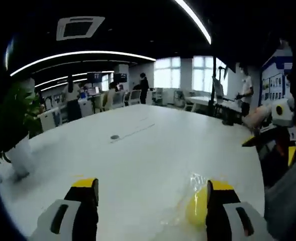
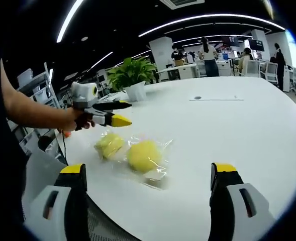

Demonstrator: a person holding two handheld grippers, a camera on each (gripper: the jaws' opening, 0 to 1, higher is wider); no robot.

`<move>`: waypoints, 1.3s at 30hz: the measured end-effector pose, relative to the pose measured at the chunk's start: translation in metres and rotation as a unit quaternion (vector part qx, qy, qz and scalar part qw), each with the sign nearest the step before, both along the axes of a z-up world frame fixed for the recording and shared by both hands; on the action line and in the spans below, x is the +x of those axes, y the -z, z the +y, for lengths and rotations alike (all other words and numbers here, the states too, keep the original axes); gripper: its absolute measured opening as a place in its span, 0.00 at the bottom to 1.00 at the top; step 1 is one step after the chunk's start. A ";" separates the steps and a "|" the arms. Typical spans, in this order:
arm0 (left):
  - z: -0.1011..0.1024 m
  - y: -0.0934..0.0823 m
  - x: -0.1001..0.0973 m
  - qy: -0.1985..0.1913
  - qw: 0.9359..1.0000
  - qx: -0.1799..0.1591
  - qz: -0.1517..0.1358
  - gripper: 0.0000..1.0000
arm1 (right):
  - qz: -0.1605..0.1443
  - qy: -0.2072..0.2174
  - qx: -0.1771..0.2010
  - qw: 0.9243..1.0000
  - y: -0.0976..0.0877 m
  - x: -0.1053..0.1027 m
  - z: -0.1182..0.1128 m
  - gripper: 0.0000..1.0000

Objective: Compare the silicone blocks by pressing each to a similar depth, holding the contact briefly, and releasing to observe deformation and rebound differences across the visible hardness samples.

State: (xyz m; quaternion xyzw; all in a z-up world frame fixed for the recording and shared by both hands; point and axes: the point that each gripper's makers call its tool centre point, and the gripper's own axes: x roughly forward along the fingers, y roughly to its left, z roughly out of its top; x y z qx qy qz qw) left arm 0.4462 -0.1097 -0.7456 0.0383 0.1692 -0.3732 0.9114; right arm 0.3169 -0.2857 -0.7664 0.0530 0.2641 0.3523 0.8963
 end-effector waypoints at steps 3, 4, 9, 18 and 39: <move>0.015 -0.013 -0.023 0.024 0.998 -0.035 0.040 1.00 | -0.029 -0.013 -0.030 0.999 -0.006 0.006 -0.002 0.96; 0.026 -0.017 -0.026 0.015 0.999 -0.026 0.031 1.00 | -0.032 -0.011 -0.028 0.999 -0.009 0.006 -0.003 0.96; 0.085 -0.040 -0.056 -0.030 0.998 -0.050 0.015 1.00 | -0.045 -0.002 -0.026 0.999 -0.018 0.011 -0.008 0.96; 0.171 -0.029 -0.114 -0.119 0.991 -0.055 0.025 1.00 | -0.052 0.001 -0.026 0.998 -0.018 0.002 -0.005 0.96; 0.251 -0.028 -0.175 -0.144 0.989 -0.041 0.016 1.00 | -0.041 0.035 -0.055 0.997 -0.009 -0.023 0.006 0.96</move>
